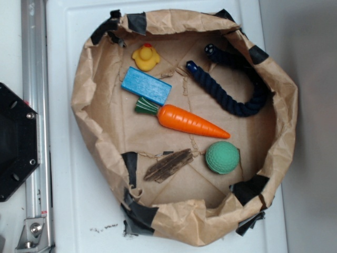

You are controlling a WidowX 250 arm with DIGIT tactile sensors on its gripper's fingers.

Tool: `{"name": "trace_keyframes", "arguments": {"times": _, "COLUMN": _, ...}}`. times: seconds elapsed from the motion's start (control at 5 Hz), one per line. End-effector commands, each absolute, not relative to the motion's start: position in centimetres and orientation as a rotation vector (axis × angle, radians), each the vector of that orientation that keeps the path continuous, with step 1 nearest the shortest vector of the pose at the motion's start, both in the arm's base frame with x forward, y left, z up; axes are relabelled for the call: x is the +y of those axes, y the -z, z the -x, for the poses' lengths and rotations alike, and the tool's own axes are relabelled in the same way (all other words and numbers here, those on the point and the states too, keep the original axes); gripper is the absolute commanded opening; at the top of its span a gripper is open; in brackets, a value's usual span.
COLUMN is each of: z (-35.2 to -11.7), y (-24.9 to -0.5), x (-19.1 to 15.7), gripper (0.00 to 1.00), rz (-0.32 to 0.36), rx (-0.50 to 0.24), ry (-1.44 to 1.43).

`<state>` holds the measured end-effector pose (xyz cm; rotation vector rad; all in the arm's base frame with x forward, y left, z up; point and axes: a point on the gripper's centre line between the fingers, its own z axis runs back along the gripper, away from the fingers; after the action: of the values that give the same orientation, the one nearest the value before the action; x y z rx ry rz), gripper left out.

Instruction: Grab the blue block.

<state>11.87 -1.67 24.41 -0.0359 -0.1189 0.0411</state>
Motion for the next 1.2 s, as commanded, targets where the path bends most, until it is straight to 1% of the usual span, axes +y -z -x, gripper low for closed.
{"name": "trace_keyframes", "arguments": {"times": 0.0, "z": -11.9, "y": -24.4, "x": -1.7, "gripper": 1.0, "rz": 0.036, "rx": -0.119, "ry": -0.041}}
{"name": "trace_keyframes", "arguments": {"times": 0.2, "z": -16.9, "y": -21.3, "x": 0.0, "gripper": 1.0, "rz": -0.023, "rx": -0.133, "ry": 0.061}}
{"name": "trace_keyframes", "arguments": {"times": 0.4, "z": -21.9, "y": -18.8, "x": 0.8, "gripper": 1.0, "rz": -0.068, "rx": -0.105, "ry": 0.122}}
{"name": "trace_keyframes", "arguments": {"times": 0.6, "z": -24.5, "y": -15.1, "x": 1.2, "gripper": 1.0, "rz": -0.091, "rx": -0.055, "ry": 0.226}}
{"name": "trace_keyframes", "arguments": {"times": 0.8, "z": -24.4, "y": -10.0, "x": 1.4, "gripper": 1.0, "rz": -0.107, "rx": -0.008, "ry": 0.403}}
{"name": "trace_keyframes", "arguments": {"times": 1.0, "z": -22.7, "y": -7.5, "x": 2.4, "gripper": 1.0, "rz": -0.142, "rx": 0.044, "ry": 0.523}}
